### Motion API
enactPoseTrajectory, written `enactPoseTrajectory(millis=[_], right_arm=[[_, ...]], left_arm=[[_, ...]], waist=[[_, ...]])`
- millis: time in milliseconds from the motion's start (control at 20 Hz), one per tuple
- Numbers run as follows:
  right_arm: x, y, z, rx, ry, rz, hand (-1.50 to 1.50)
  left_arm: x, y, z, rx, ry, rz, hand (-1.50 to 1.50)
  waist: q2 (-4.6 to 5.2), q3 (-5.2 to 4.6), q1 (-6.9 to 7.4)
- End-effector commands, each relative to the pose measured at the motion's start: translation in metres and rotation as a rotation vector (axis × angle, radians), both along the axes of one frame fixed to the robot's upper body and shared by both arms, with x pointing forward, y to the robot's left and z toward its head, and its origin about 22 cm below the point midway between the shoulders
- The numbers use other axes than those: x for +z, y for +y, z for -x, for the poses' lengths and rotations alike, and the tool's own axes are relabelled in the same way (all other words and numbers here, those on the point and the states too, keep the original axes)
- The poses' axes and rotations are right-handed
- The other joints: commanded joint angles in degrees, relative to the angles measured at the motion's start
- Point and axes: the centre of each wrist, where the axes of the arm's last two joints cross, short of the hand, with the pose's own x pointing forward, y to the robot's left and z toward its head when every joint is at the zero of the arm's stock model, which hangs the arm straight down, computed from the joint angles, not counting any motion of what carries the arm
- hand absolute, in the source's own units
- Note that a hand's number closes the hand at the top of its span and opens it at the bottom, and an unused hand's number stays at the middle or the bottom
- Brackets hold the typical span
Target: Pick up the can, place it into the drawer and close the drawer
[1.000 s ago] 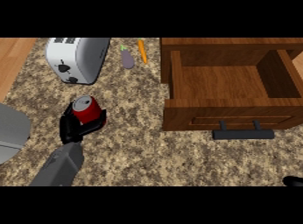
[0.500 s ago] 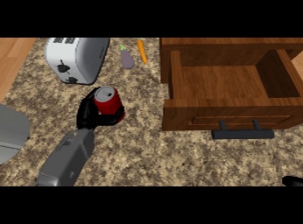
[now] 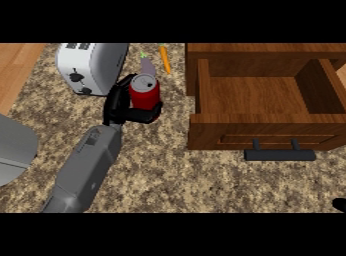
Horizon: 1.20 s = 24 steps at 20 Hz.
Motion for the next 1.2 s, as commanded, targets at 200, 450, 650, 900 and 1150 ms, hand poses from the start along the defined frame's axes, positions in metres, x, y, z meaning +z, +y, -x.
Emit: enactPoseTrajectory(millis=[200, 450, 650, 900, 1150], right_arm=[[0.005, 0.021, -0.005, 0.013, -0.011, 0.016, -1.50], [-0.002, 0.006, 0.010, 0.000, 0.007, 0.011, -1.50], [-0.004, 0.006, 0.002, 0.011, -0.013, 0.008, -1.50], [0.006, 0.020, 0.004, 0.023, -0.008, -0.022, -1.50], [0.019, 0.017, 0.003, 0.029, -0.005, 0.014, -1.50]], left_arm=[[0.101, -0.063, -0.025, -0.074, -0.013, 0.009, 1.50], [0.159, -0.073, -0.032, -0.085, -0.041, -0.014, 1.50], [0.174, -0.106, -0.021, -0.101, -0.072, -0.041, 1.50], [0.234, -0.135, -0.034, -0.103, -0.041, -0.078, 1.50], [0.256, -0.154, -0.038, -0.107, -0.061, -0.108, 1.50]], waist=[[0.06, -0.03, -0.03], [0.12, -0.01, -0.53], [0.21, -0.01, -0.86], [0.36, 0.00, -1.53], [0.54, -0.01, -1.98]])
